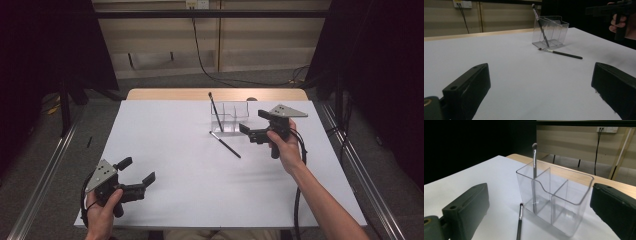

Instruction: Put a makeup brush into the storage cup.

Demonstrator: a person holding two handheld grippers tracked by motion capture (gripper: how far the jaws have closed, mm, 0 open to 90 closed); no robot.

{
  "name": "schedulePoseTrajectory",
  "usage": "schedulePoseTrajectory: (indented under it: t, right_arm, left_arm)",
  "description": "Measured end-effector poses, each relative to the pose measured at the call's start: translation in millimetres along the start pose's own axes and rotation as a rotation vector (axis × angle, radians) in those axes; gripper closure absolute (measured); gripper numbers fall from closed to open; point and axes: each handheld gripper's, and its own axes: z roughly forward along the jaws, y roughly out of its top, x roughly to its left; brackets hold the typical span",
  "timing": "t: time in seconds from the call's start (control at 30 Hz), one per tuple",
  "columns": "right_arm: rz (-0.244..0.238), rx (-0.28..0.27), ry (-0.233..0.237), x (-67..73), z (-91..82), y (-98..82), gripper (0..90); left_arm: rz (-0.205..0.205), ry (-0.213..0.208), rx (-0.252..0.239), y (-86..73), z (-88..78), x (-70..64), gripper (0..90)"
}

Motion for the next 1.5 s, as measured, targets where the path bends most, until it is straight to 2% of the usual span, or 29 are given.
schedulePoseTrajectory:
  t: [0.17,0.23,0.4,0.6,0.7,0.8,0.87,0.93,1.0,1.1,1.3,1.4,1.5]
  right_arm:
    - [0.009,-0.005,-0.013,0.2,-18.5,-3.9,2.1]
    - [-0.003,-0.004,-0.018,1.2,-25.5,-5.7,2.2]
    - [0.003,-0.006,-0.039,1.3,-41.4,-10.2,2.9]
    - [0.019,-0.008,-0.063,-1.6,-61.0,-21.4,2.9]
    - [0.023,0.002,-0.078,-2.7,-69.3,-27.1,3.0]
    - [0.045,-0.006,-0.082,-2.4,-75.1,-35.3,3.0]
    - [0.033,0.01,-0.095,-0.2,-78.6,-40.5,3.2]
    - [0.039,0.006,-0.094,2.1,-83.4,-42.9,3.0]
    - [0.035,0.004,-0.095,5.9,-88.9,-43.5,3.0]
    - [0.029,0.0,-0.092,11.3,-97.5,-46.3,3.9]
    - [0.026,0.011,-0.11,19.5,-116.0,-55.7,3.5]
    - [0.043,0.017,-0.113,21.4,-125.5,-60.2,3.1]
    - [0.038,0.021,-0.125,23.3,-134.3,-64.6,2.6]
  left_arm:
    - [0.021,0.002,0.015,0.0,-0.4,-1.2,2.3]
    - [0.032,0.008,0.02,-0.3,-0.4,-1.5,2.3]
    - [0.02,0.002,0.015,0.0,-1.0,-2.1,2.3]
    - [0.037,-0.001,0.013,0.1,-2.2,-5.0,2.3]
    - [0.025,-0.006,0.007,0.7,-2.0,-5.3,2.3]
    - [0.037,-0.001,0.005,1.0,-1.9,-6.5,2.3]
    - [0.036,0.004,0.002,0.8,-1.7,-6.7,2.3]
    - [0.042,0.012,0.003,0.9,-2.2,-4.6,2.4]
    - [0.026,0.026,-0.004,-0.2,-2.1,-3.3,2.5]
    - [0.026,0.033,-0.009,-0.6,-3.5,-1.3,2.4]
    - [0.031,0.032,-0.007,-1.9,-4.3,-0.1,2.3]
    - [0.023,0.03,-0.011,-1.7,-3.9,0.8,2.3]
    - [0.034,0.015,-0.011,-1.5,-4.4,-0.4,2.3]
